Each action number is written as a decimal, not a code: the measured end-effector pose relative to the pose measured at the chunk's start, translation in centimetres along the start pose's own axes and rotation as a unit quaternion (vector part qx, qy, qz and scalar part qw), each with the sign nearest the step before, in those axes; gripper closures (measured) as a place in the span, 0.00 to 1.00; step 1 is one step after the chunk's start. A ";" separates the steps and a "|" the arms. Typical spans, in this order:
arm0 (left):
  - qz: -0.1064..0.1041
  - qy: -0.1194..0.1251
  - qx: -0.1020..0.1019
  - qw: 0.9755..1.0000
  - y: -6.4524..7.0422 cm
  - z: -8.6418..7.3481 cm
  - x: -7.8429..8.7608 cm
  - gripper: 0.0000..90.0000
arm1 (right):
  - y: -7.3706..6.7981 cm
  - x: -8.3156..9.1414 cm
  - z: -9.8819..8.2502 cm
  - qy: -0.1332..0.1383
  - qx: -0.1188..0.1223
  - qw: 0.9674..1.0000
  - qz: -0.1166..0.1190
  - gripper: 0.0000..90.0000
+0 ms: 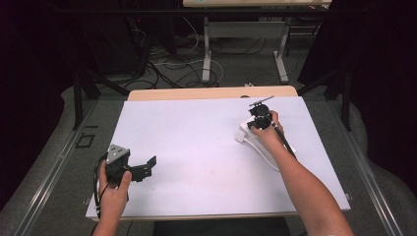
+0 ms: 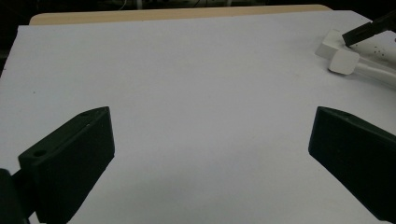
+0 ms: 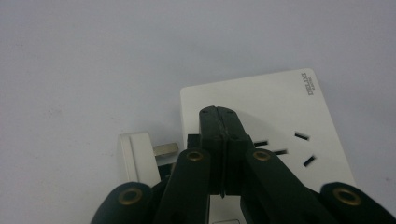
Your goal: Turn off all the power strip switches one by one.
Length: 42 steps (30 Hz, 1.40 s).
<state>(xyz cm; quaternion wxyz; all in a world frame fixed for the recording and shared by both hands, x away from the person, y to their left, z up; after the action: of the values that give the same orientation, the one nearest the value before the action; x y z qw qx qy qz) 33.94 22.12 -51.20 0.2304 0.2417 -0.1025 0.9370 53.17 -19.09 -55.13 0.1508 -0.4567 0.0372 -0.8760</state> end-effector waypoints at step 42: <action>-0.002 0.003 -0.002 1.000 0.2 0.0 -0.3 0.00 | -0.2 0.2 -0.3 0.001 -0.001 1.000 0.010 1.00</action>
<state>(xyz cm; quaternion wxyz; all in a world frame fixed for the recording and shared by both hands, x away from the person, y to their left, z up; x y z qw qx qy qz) 34.10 21.87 -51.32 0.2328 0.2389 -0.1032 0.9371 52.79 -18.93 -55.08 0.1589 -0.4555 0.0432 -0.8749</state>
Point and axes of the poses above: each handheld gripper's, and its own axes: x roughly backward along the jaws, z roughly out of its top, y roughly to its right, the point moved 4 cm from there along -x, roughly forward along the jaws, and after that the axes turned 14 degrees about -x, right-handed, at the moved point
